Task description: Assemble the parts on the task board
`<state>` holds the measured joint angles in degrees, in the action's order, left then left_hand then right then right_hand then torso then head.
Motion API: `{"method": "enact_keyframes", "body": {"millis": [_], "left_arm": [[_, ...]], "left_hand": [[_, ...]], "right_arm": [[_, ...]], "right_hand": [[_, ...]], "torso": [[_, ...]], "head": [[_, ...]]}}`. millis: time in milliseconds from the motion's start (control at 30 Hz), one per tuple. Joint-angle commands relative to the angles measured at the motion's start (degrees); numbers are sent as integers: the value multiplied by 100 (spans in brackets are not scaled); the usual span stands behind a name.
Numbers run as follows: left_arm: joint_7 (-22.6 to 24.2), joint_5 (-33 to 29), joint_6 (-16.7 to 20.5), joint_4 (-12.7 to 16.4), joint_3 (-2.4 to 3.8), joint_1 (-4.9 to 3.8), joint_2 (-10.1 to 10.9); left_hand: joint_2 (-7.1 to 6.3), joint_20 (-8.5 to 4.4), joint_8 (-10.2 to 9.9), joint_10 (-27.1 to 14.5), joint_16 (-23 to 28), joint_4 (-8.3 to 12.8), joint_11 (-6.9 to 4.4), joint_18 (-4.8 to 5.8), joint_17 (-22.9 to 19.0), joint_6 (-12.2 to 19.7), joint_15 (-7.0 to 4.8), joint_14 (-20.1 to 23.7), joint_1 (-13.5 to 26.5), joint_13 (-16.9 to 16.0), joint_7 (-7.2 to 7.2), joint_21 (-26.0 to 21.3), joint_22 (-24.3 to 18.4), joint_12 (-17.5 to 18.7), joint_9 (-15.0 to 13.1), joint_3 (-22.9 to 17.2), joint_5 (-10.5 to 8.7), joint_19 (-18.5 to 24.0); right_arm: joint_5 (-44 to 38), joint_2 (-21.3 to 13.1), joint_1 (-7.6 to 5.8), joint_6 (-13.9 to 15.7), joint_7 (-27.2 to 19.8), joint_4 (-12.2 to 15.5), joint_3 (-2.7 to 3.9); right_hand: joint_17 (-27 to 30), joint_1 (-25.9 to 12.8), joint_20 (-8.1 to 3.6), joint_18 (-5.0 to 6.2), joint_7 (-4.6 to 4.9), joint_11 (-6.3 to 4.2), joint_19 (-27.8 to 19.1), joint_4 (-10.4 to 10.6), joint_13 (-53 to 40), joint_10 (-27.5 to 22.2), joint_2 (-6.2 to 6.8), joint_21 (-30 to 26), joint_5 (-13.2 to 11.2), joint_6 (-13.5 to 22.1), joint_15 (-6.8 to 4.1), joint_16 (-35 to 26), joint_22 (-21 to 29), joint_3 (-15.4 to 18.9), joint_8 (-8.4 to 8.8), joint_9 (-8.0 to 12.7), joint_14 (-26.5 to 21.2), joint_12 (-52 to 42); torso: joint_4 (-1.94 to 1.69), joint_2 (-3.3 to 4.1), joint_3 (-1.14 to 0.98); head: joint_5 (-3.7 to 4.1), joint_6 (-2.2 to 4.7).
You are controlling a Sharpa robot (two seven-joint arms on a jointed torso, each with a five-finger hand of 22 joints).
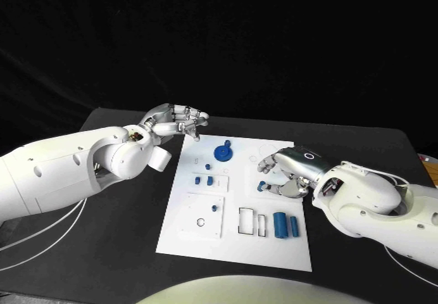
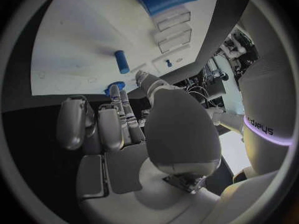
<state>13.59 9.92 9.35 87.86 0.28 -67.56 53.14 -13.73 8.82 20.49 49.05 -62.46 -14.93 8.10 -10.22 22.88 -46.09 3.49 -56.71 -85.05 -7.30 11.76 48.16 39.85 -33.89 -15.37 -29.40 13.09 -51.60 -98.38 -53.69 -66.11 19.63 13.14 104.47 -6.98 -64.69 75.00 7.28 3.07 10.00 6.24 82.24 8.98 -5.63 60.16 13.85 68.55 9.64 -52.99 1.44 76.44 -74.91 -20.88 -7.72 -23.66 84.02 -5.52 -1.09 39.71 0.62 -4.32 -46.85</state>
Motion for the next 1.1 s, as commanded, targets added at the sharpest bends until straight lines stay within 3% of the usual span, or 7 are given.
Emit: {"method": "enact_keyframes", "body": {"millis": [33,400,633,1100], "left_arm": [[22,10,-93,15,1,-2,-6],[10,13,-129,18,-1,-1,-10],[7,13,-129,17,-1,-1,-7],[7,14,-132,-1,-1,-1,-21]], "left_hand": [[-17,40,-23,-19,22,20,3,-24,-8,33,39,-6,17,6,15,-26,-5,35,9,22,0,-19],[-17,40,-23,-19,22,20,3,-24,-8,33,39,-6,17,6,15,-26,-5,35,9,22,0,-19],[-17,40,-23,-19,22,20,3,-24,-8,33,39,-6,17,6,15,-26,-5,35,9,22,0,-19],[-17,40,-23,-19,22,20,3,-24,-8,33,39,-6,17,6,15,-26,-5,35,9,22,0,-19]], "right_arm": [[73,-20,-17,-432,8,-59,0],[45,93,-5,-602,35,-266,-13],[81,182,9,-613,5,-322,-22],[152,263,57,-686,-25,-360,-33]], "right_hand": [[5,141,-16,118,-49,-6,-35,44,16,-49,-50,-20,23,6,-6,-13,-786,208,30,24,-18,-66],[-40,323,-29,104,-65,-23,13,76,20,9,-192,45,21,-73,-23,27,-810,261,14,51,17,-181],[-153,426,-94,49,-139,-104,151,197,9,335,-317,339,-49,-238,-84,108,-916,96,-19,96,97,-378],[-211,487,-146,-11,-179,-163,274,308,24,651,-318,646,-71,-462,-135,146,-1032,-127,-86,112,130,-406]], "torso": [[-6,5,-4],[-16,7,5],[-13,4,4],[-4,5,-1]], "head": [[11,7],[16,-16],[10,-32],[-2,-57]]}}
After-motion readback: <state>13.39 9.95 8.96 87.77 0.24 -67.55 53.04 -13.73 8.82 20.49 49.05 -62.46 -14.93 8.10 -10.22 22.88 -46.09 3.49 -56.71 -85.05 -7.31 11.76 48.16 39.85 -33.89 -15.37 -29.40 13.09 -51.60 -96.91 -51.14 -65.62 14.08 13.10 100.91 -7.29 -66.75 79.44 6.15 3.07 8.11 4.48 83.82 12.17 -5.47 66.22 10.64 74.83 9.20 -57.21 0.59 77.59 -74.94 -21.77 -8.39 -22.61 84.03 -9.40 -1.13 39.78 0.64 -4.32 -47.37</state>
